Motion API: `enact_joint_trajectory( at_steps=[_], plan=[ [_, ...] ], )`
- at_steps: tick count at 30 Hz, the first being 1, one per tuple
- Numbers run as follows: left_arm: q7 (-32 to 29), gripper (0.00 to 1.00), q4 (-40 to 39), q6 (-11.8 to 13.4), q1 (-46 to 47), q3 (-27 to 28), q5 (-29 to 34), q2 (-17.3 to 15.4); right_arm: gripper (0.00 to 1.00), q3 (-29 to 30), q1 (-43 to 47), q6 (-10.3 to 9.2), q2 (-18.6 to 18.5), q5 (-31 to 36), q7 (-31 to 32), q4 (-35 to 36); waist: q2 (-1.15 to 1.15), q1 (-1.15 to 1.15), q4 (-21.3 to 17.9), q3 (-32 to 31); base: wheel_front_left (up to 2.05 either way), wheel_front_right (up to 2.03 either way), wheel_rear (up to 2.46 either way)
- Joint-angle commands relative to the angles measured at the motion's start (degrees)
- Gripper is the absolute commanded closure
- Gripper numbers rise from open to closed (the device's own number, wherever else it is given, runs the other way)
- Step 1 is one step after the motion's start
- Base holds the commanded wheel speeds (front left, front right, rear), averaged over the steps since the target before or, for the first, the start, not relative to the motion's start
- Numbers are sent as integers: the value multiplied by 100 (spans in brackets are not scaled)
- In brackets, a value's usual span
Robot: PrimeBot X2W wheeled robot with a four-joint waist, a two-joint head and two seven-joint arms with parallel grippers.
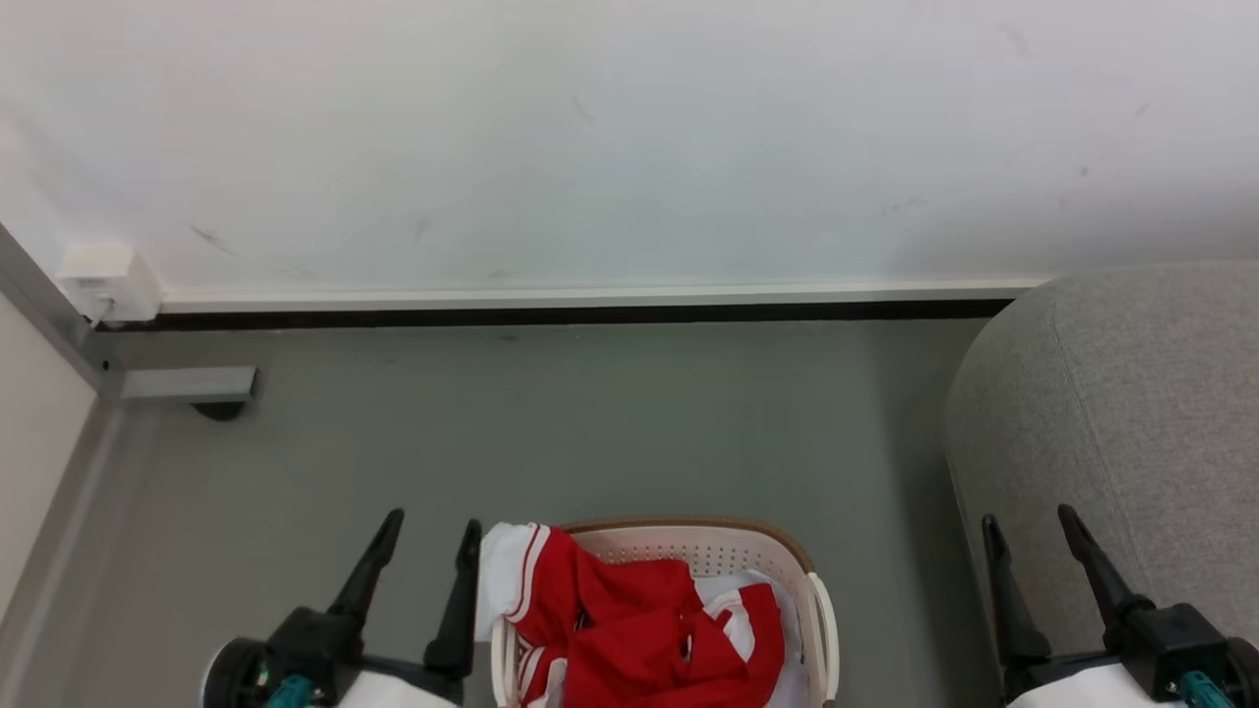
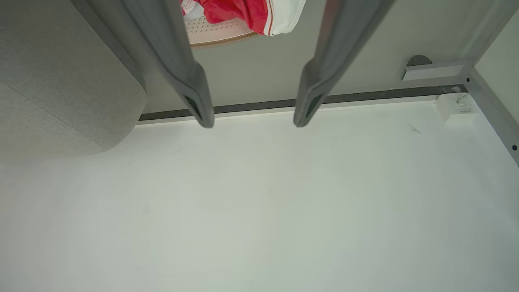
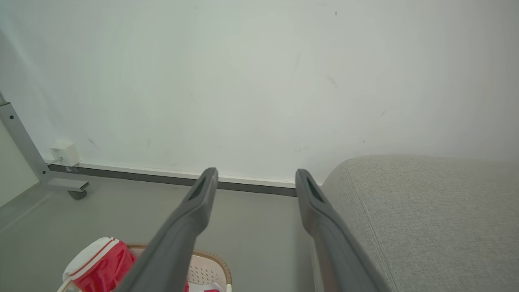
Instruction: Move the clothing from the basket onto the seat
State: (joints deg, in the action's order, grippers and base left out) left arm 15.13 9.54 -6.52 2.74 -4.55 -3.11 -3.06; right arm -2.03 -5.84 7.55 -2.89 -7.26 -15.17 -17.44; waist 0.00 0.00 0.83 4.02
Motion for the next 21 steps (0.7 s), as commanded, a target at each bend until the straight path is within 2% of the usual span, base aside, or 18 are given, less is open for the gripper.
enact_joint_trajectory(
  at_steps=[1, 6, 11, 15, 18, 21],
  plan=[
    [4, 0, 45, -24, 214, -116, 6, -9, 0, 32, -143, -12, 0, -48, 3, 102, 0, 0, -43, 258, 0, 0, 0],
    [4, 0, 411, -69, 955, -649, 55, -5, 0, 95, -444, -12, -35, 25, 3, 345, 0, 0, -107, 860, 0, 0, 0],
    [-31, 0, 1343, -87, 1754, -1258, 203, -7, 0, 164, -840, -12, -95, 46, 3, 559, 0, 0, -190, 1508, 0, 0, 0],
    [-295, 0, 2123, -97, 2390, -1711, 264, 0, 0, 172, -1118, -12, -156, 86, 3, 679, 0, 0, -230, 2007, 0, 0, 0],
    [-487, 0, 2467, -94, 2685, -1894, 193, 1, 0, 148, -1249, -12, -191, 99, 3, 751, 0, 0, -245, 2259, 0, 0, 0],
    [-768, 0, 2995, -94, 3271, -2321, 11, 4, 0, 105, -1506, -12, -221, 126, 3, 905, 0, 0, -268, 2759, 0, 0, 0]
  ],
)
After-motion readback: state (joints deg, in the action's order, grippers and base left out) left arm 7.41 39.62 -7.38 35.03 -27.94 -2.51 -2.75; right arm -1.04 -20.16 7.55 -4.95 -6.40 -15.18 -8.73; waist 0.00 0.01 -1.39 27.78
